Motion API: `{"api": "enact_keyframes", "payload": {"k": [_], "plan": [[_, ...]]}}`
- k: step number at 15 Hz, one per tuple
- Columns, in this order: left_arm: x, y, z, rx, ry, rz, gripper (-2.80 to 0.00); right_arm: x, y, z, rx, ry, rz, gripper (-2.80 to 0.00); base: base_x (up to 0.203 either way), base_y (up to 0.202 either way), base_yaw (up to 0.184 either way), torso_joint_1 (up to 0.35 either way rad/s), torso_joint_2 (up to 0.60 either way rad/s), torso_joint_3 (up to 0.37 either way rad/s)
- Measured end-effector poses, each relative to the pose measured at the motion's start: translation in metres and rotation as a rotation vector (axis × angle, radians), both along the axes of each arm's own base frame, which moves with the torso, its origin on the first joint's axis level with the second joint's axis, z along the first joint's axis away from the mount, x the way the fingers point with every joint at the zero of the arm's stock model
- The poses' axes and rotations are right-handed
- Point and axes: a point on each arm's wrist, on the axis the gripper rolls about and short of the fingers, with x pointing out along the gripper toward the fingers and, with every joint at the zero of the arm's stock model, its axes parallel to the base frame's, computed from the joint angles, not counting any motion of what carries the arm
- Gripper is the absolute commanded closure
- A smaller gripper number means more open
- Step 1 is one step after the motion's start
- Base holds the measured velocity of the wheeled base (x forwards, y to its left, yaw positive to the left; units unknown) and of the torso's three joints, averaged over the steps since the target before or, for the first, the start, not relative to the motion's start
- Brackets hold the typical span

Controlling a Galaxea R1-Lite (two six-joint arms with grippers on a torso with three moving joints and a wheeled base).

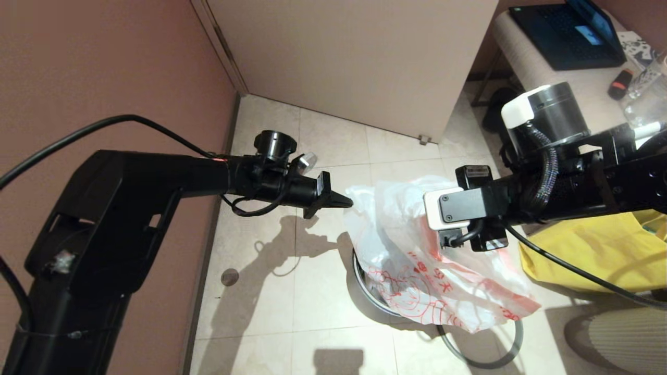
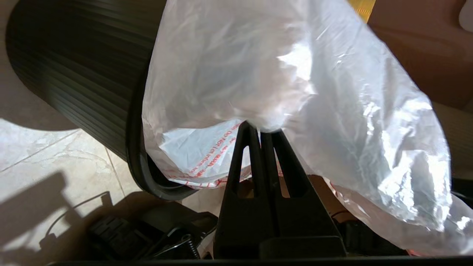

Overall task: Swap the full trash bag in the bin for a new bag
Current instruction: Put the new garbage bag on the trash can

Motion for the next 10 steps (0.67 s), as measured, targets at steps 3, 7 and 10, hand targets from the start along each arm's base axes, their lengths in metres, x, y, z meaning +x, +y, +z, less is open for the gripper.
{"api": "enact_keyframes", "payload": {"k": [3, 7, 10], "plan": [[0.008, -0.012, -0.014, -0.003, -0.05, 0.003, 0.0, -0.005, -0.001, -0.001, 0.022, 0.02, 0.03, 0.0, 0.0, 0.0, 0.0, 0.0, 0.0, 0.0], [0.006, -0.049, -0.037, 0.051, -0.117, 0.012, 0.0, -0.021, -0.005, -0.008, 0.043, 0.072, 0.073, 0.0, 0.0, 0.0, 0.0, 0.0, 0.0, 0.0], [-0.005, -0.072, -0.063, 0.127, -0.136, -0.052, 0.0, -0.028, -0.007, -0.01, 0.071, 0.103, 0.101, 0.0, 0.0, 0.0, 0.0, 0.0, 0.0, 0.0]]}}
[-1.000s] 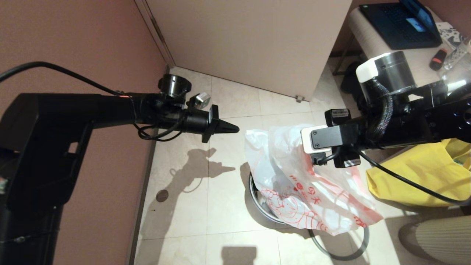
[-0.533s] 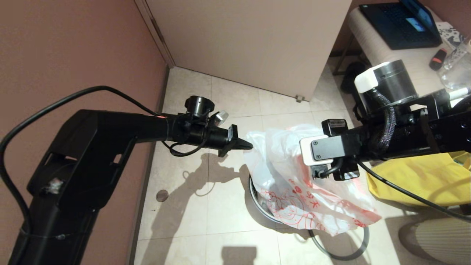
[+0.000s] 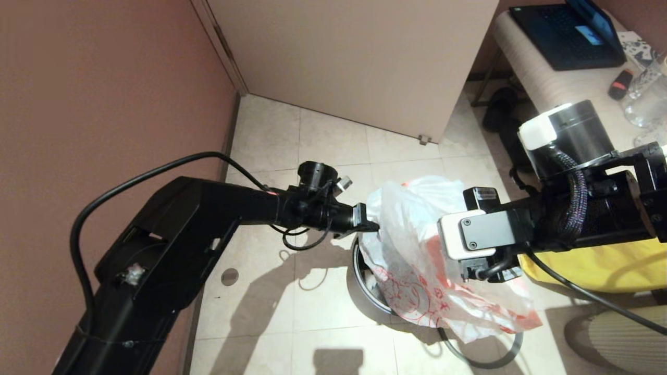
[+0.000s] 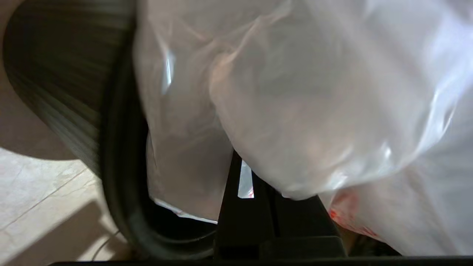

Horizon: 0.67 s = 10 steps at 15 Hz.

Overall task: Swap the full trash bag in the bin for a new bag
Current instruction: Put the new garbage bag on the trash can

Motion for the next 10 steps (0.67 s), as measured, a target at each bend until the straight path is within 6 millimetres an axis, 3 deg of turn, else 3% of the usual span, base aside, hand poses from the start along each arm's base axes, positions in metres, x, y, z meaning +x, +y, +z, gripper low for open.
{"api": "enact_keyframes", "payload": {"k": [5, 10], "plan": [[-0.02, -0.039, -0.048, 0.238, -0.106, -0.042, 0.0, -0.002, -0.003, -0.001, 0.008, 0.01, -0.002, 0.0, 0.0, 0.0, 0.0, 0.0, 0.0, 0.0], [-0.027, -0.06, -0.081, 0.45, -0.213, -0.023, 0.0, 0.003, -0.004, -0.006, 0.002, 0.021, -0.015, 0.0, 0.0, 0.0, 0.0, 0.0, 0.0, 0.0]]}}
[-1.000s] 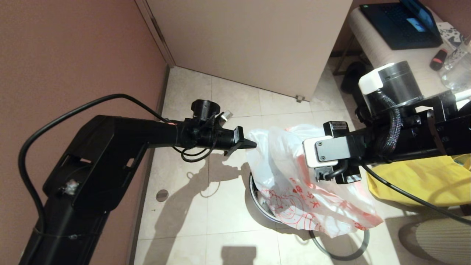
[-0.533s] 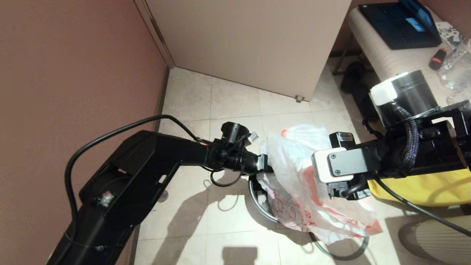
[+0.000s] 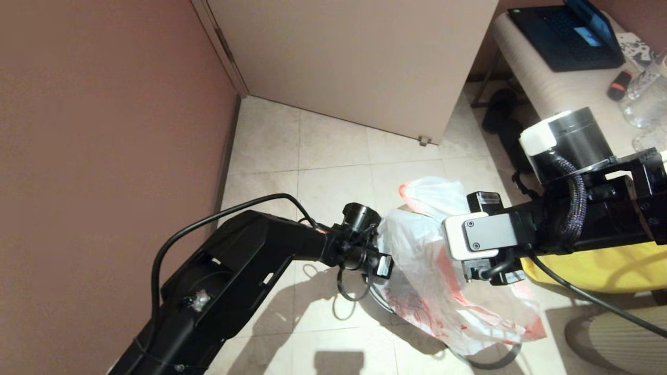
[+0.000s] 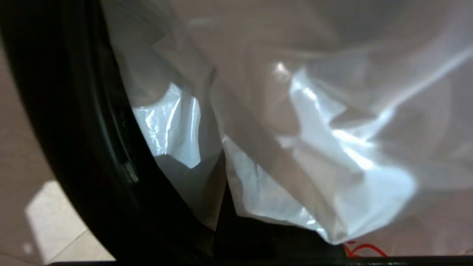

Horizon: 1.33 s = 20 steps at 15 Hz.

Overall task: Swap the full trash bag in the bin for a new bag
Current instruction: Put the new garbage bag on the trash can

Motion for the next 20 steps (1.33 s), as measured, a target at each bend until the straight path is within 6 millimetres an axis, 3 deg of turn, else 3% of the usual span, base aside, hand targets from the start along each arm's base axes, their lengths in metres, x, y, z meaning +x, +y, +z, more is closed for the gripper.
{"api": "enact_keyframes", "payload": {"k": [4, 9, 14, 17, 20], "plan": [[0.005, 0.009, 0.001, -0.002, 0.005, 0.021, 0.0, 0.014, 0.001, -0.007, 0.006, -0.005, -0.022, 0.0, 0.0, 0.0, 0.0, 0.0, 0.0, 0.0], [0.001, 0.033, 0.054, -0.115, 0.011, 0.013, 0.0, 0.016, 0.004, -0.001, 0.051, 0.011, -0.014, 0.0, 0.0, 0.0, 0.0, 0.0, 0.0, 0.0], [-0.016, 0.041, 0.095, -0.175, -0.009, -0.03, 0.0, -0.005, -0.002, 0.015, 0.056, 0.01, 0.002, 0.0, 0.0, 0.0, 0.0, 0.0, 0.0, 0.0], [-0.01, 0.054, 0.108, -0.193, -0.039, -0.002, 0.0, -0.007, -0.004, 0.019, 0.065, 0.0, -0.005, 0.0, 0.0, 0.0, 0.0, 0.0, 0.0, 0.0], [0.01, 0.084, 0.126, -0.274, -0.099, 0.08, 0.0, -0.004, -0.002, 0.018, 0.098, 0.038, -0.037, 0.0, 0.0, 0.0, 0.0, 0.0, 0.0, 0.0]]}}
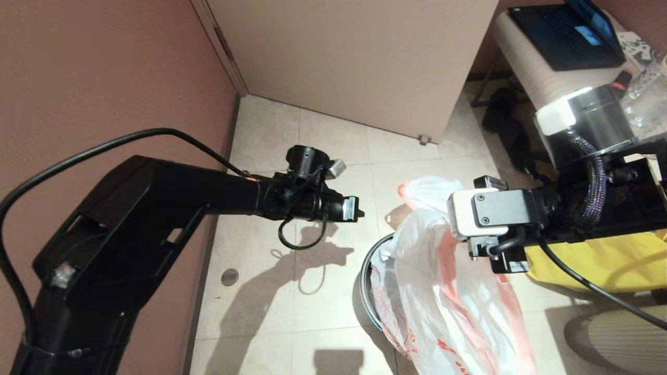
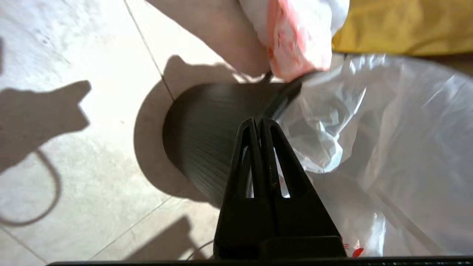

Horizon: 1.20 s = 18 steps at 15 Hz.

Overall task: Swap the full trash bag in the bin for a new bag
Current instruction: Put the new garbage bag on the trash can

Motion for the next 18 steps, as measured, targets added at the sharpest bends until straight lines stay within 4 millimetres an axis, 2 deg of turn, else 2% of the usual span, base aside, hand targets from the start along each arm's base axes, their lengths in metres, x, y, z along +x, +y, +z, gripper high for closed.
{"api": "enact_keyframes", "payload": {"k": [3, 7, 9, 11, 13, 16, 18], "plan": [[0.009, 0.023, 0.013, -0.08, 0.0, 0.005, 0.0, 0.013, 0.007, -0.009, 0.053, 0.086, -0.034, 0.0, 0.0, 0.0, 0.0, 0.0, 0.0, 0.0], [0.015, 0.047, 0.03, -0.167, 0.011, 0.022, 0.0, 0.034, 0.022, -0.01, 0.264, 0.172, -0.021, 0.0, 0.0, 0.0, 0.0, 0.0, 0.0, 0.0], [0.019, 0.058, 0.038, -0.245, 0.019, 0.025, 0.0, 0.043, 0.029, -0.003, 0.417, 0.215, -0.091, 0.0, 0.0, 0.0, 0.0, 0.0, 0.0, 0.0], [0.018, 0.061, 0.043, -0.26, 0.019, 0.031, 0.0, 0.049, 0.034, 0.002, 0.582, 0.28, -0.195, 0.0, 0.0, 0.0, 0.0, 0.0, 0.0, 0.0], [0.015, 0.061, 0.048, -0.264, 0.014, 0.027, 0.0, 0.055, 0.032, -0.009, 0.679, 0.307, -0.377, 0.0, 0.0, 0.0, 0.0, 0.0, 0.0, 0.0], [0.009, 0.062, 0.056, -0.271, 0.007, 0.019, 0.0, 0.06, 0.022, -0.032, 0.656, 0.208, -0.602, 0.0, 0.0, 0.0, 0.0, 0.0, 0.0, 0.0], [0.003, 0.062, 0.063, -0.279, 0.006, -0.004, 0.0, 0.055, 0.016, -0.043, 0.548, 0.15, -0.635, 0.0, 0.0, 0.0, 0.0, 0.0, 0.0, 0.0]]}}
